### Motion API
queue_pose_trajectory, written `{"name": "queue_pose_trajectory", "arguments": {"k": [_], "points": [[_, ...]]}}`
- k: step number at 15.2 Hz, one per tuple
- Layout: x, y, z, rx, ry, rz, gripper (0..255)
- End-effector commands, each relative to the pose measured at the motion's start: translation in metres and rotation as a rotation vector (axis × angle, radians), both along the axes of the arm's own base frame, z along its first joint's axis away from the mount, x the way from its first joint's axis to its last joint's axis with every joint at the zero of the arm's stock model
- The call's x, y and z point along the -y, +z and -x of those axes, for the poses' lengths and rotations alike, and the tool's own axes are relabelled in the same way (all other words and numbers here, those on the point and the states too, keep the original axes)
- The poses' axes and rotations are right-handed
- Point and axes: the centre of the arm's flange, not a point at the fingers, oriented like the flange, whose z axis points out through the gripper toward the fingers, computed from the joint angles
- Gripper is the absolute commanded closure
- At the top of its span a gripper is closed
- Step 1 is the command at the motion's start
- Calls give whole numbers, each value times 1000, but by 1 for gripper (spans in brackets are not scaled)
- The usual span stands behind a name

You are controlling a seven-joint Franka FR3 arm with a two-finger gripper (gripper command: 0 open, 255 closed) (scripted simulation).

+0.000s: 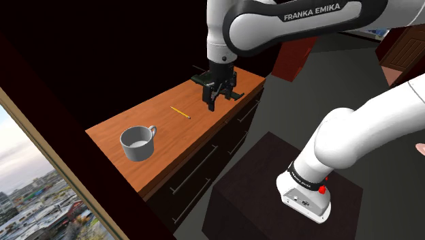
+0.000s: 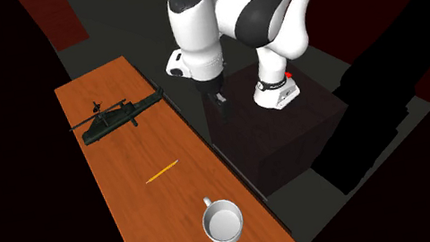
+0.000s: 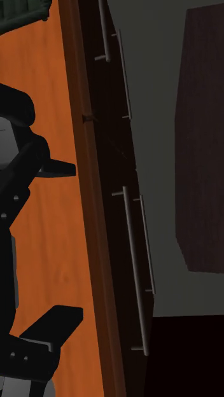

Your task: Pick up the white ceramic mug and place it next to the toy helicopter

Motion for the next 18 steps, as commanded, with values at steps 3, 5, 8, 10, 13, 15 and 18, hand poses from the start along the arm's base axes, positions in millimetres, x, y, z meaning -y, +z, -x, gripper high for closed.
{"name": "queue_pose_trajectory", "arguments": {"k": [3, 5, 8, 10, 13, 15, 18], "points": [[-48, -14, -19, 11, -15, -5, 0], [-70, -22, -28, 17, -22, -7, 0], [-104, -33, -43, 25, -32, -9, 0], [-127, -41, -53, 31, -39, -11, 0], [-160, -52, -68, 39, -49, -13, 0], [-183, -60, -78, 45, -56, -15, 0], [-216, -71, -94, 53, -67, -18, 0]]}}
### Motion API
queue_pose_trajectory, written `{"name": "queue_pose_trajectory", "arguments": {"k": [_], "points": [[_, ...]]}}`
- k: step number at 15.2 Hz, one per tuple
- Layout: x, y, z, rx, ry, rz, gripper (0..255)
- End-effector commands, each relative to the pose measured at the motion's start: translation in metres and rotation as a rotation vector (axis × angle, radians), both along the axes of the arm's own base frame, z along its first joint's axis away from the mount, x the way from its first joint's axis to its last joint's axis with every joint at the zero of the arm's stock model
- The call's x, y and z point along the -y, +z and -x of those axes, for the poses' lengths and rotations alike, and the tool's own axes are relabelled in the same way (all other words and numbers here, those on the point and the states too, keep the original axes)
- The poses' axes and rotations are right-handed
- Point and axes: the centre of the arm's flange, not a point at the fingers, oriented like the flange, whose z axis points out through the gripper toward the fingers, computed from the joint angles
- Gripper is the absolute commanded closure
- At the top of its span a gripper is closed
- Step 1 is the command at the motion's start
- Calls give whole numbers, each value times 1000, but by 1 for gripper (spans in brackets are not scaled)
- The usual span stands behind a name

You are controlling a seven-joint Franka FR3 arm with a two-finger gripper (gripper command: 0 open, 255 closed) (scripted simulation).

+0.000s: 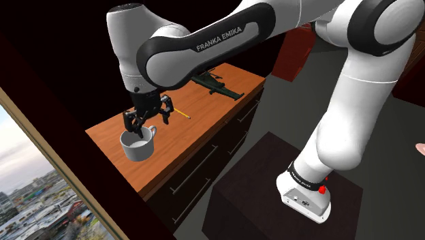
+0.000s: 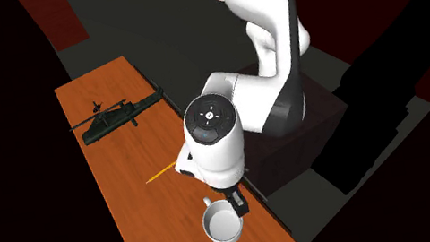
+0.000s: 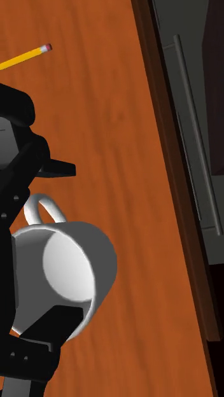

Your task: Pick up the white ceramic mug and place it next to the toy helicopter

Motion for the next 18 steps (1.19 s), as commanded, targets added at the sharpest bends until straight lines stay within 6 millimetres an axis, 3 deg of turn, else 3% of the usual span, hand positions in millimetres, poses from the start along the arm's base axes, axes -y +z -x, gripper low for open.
{"name": "queue_pose_trajectory", "arguments": {"k": [1, 7, 15, 18], "points": [[-20, -9, -10, 6, -9, -1, 0], [-86, -30, -44, 23, -29, -6, 0], [-88, -71, -45, 24, -31, -6, 0], [-88, -71, -45, 24, -31, -6, 0]]}}
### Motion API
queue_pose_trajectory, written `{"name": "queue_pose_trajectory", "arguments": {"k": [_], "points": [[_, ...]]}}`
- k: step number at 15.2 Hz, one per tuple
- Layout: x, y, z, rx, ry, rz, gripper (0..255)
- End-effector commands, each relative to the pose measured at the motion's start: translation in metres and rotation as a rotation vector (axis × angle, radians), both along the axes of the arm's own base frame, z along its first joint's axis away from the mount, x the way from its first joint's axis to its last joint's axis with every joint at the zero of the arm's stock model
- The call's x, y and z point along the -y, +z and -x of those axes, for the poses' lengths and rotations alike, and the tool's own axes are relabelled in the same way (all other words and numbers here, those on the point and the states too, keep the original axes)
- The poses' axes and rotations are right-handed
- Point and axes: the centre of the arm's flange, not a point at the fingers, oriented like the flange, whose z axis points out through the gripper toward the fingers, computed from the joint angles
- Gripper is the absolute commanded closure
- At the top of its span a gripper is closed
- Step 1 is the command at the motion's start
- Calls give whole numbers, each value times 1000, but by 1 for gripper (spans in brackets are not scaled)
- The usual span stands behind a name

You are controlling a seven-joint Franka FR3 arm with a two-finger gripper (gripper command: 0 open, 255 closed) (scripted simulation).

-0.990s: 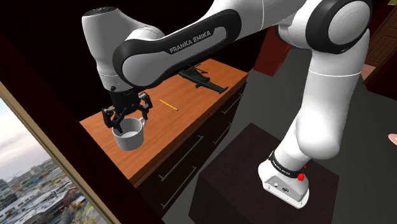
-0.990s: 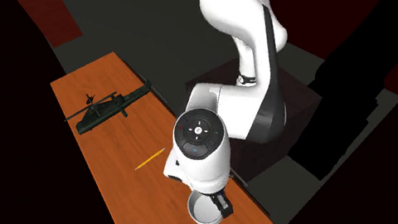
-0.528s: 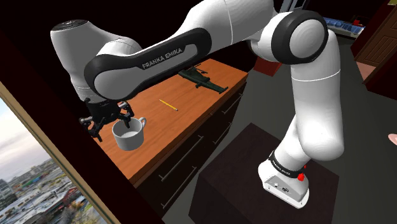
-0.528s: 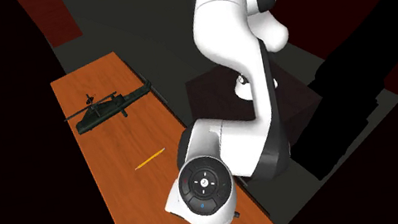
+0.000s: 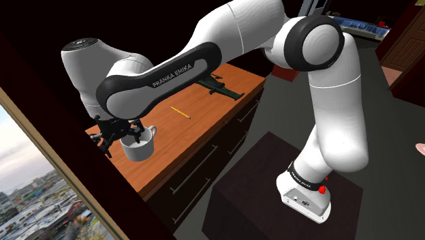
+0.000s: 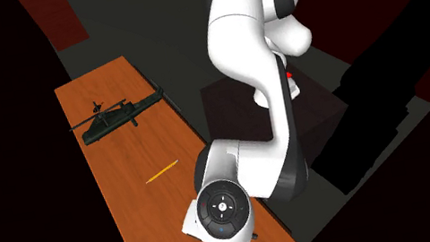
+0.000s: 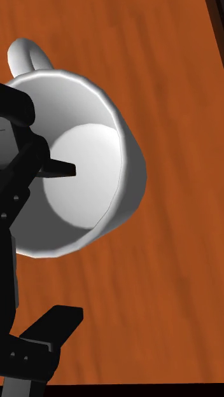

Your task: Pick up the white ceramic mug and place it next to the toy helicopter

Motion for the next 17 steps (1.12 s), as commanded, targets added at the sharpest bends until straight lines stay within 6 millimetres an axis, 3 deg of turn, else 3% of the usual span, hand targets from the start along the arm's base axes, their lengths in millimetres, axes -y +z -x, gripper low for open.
{"name": "queue_pose_trajectory", "arguments": {"k": [1, 5, 6, 15, 17], "points": [[0, -1, 0, 0, 0, 0, 0], [0, -1, 0, 0, 0, 0, 0], [0, -1, 0, 0, 0, 0, 255], [0, -1, 0, 0, 0, 0, 255], [0, 10, 0, 0, 0, 0, 255]]}}
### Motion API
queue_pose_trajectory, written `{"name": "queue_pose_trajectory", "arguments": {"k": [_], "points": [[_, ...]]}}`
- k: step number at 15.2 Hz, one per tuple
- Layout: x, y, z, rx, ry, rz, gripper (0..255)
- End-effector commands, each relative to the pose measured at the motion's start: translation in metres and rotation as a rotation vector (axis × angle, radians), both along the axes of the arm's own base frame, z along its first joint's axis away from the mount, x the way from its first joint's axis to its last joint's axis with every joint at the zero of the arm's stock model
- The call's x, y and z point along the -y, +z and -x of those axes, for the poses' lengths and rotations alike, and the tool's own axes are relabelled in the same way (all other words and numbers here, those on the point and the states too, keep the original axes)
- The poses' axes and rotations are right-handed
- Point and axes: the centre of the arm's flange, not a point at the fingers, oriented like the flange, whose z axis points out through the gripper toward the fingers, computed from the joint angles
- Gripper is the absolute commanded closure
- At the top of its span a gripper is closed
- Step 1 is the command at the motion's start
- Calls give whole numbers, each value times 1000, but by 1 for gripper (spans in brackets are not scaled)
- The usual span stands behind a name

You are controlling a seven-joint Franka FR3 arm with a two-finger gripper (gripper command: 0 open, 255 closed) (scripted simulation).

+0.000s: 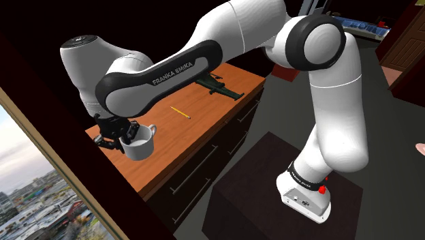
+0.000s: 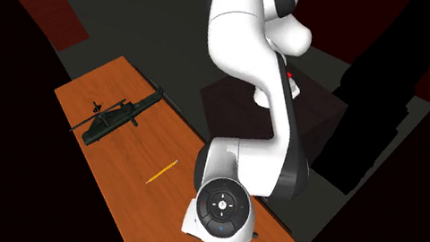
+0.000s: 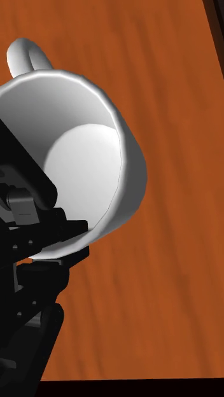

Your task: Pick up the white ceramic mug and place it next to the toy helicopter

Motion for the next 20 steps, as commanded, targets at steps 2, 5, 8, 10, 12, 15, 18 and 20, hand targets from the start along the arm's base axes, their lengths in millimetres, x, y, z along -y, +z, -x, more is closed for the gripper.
{"name": "queue_pose_trajectory", "arguments": {"k": [2, 5, 8, 10, 12, 15, 18, 20], "points": [[0, 14, -1, 0, 0, 0, 255], [0, 30, -1, 0, 0, 0, 255], [0, 46, -1, 0, 0, 0, 255], [0, 57, -1, 0, 0, 0, 255], [0, 67, -1, 0, 0, 0, 255], [0, 83, -1, 0, 0, 0, 255], [0, 99, -1, 0, 0, 0, 255], [0, 109, -1, 0, 0, 0, 255]]}}
